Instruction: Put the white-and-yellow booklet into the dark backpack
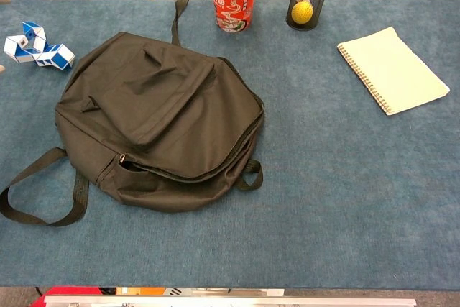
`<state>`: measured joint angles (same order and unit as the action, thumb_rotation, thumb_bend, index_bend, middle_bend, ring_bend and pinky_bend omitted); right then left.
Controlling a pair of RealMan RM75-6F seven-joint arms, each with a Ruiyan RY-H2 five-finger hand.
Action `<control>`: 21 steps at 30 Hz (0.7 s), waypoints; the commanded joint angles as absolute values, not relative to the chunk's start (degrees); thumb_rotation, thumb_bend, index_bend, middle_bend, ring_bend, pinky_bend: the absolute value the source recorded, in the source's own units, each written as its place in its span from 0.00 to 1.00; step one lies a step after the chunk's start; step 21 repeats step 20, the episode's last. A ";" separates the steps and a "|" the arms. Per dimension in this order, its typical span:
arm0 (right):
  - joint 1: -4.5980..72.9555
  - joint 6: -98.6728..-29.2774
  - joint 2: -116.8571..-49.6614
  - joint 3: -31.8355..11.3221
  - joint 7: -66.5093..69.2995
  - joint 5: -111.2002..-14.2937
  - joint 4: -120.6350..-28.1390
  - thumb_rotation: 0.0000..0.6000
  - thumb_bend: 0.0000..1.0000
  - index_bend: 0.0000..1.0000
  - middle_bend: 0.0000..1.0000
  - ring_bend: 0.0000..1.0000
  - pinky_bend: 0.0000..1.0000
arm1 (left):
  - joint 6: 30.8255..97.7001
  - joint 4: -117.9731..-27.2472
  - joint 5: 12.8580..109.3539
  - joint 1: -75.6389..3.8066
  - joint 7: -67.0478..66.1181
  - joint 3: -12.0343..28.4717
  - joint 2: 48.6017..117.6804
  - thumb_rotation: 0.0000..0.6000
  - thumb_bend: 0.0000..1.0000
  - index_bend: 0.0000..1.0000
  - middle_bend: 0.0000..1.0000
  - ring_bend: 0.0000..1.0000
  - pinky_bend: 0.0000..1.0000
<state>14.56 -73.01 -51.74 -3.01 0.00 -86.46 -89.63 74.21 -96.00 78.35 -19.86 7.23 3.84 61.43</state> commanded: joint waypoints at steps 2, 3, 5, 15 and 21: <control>11.45 -76.52 -52.10 -1.66 0.72 -86.93 -89.07 1.00 0.38 0.29 0.35 0.17 0.25 | 78.85 -94.23 79.59 -16.32 7.16 3.04 60.37 1.00 0.18 0.19 0.17 0.14 0.18; 10.75 -77.64 -52.05 -1.55 0.52 -87.07 -89.04 1.00 0.38 0.29 0.35 0.17 0.25 | 80.16 -93.84 79.77 -15.32 7.11 2.87 60.30 1.00 0.18 0.20 0.17 0.14 0.18; 9.81 -79.30 -52.04 -1.43 -0.16 -87.43 -88.88 1.00 0.38 0.29 0.35 0.17 0.25 | 81.62 -93.75 79.86 -13.87 7.50 2.51 59.95 1.00 0.18 0.21 0.18 0.14 0.18; 6.55 -85.15 -53.04 -0.61 0.30 -90.40 -88.36 1.00 0.38 0.32 0.36 0.18 0.25 | 86.94 -94.91 79.32 -7.24 8.29 0.98 57.37 1.00 0.19 0.22 0.19 0.14 0.18; 6.24 -85.72 -53.13 -0.61 -1.02 -91.10 -89.45 1.00 0.38 0.32 0.37 0.19 0.25 | 88.22 -95.10 79.72 -5.39 7.78 0.68 56.80 1.00 0.19 0.23 0.19 0.14 0.18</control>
